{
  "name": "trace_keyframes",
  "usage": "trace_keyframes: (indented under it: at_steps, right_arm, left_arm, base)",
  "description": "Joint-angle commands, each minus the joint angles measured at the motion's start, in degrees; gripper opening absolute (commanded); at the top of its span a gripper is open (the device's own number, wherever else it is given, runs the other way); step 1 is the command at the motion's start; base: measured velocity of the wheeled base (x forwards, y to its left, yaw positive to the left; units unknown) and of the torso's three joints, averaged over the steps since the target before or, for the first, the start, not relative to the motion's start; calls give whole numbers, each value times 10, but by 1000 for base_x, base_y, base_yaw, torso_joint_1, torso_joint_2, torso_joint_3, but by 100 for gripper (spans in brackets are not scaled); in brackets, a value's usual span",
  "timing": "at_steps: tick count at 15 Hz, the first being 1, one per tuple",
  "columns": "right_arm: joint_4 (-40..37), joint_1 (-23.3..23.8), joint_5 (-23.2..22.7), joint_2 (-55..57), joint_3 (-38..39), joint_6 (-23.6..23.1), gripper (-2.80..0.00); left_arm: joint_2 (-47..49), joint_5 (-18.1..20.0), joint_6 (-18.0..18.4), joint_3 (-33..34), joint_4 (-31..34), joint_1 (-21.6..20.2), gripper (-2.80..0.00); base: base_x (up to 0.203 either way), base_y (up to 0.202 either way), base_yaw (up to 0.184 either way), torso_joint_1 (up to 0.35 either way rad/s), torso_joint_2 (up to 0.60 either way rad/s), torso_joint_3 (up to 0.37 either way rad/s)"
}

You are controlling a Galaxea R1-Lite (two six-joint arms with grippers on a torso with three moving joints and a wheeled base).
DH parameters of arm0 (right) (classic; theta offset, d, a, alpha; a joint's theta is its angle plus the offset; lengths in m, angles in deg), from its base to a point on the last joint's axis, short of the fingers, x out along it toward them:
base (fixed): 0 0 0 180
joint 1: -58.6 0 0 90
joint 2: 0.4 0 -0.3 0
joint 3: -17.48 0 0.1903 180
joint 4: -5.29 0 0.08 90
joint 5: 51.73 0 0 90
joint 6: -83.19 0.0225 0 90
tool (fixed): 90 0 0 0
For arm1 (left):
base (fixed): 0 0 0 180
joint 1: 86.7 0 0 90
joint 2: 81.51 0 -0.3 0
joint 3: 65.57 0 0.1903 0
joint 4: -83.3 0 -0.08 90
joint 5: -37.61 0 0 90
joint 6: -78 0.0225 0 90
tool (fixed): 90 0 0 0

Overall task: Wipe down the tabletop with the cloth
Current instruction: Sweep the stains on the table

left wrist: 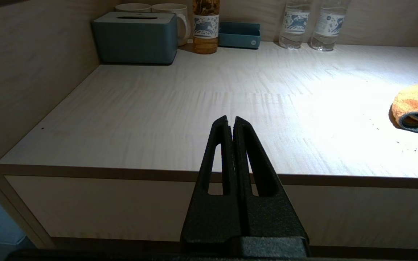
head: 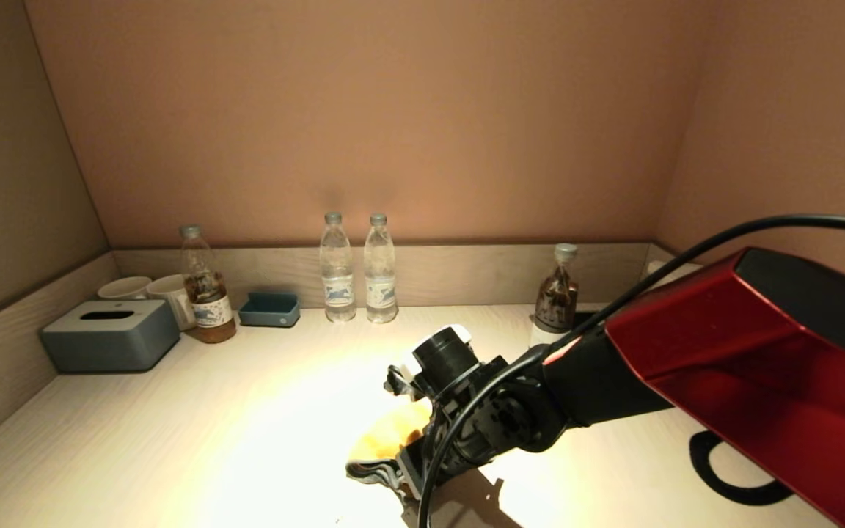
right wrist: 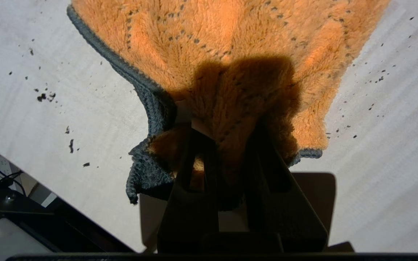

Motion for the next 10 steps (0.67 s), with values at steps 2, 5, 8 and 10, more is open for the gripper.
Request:
trace_keyframes:
  at_steps: [2, 5, 8, 10]
  right_arm:
    - [6, -6, -2, -35, 16, 0, -280]
    - [17, -30, -3, -55, 38, 3, -280]
    - [31, -92, -7, -87, 69, 6, -280]
    - [32, -96, -12, -83, 68, 6, -280]
  left_arm:
    - [0, 0, 0, 0, 0, 0, -280]
    - [0, 0, 0, 0, 0, 0, -280]
    - [0, 0, 0, 0, 0, 0, -280]
    - [0, 0, 0, 0, 0, 0, -280]
  base:
    - [0, 0, 0, 0, 0, 0]
    - [0, 0, 0, 0, 0, 0]
    - [0, 0, 0, 0, 0, 0]
    - [0, 0, 0, 0, 0, 0]
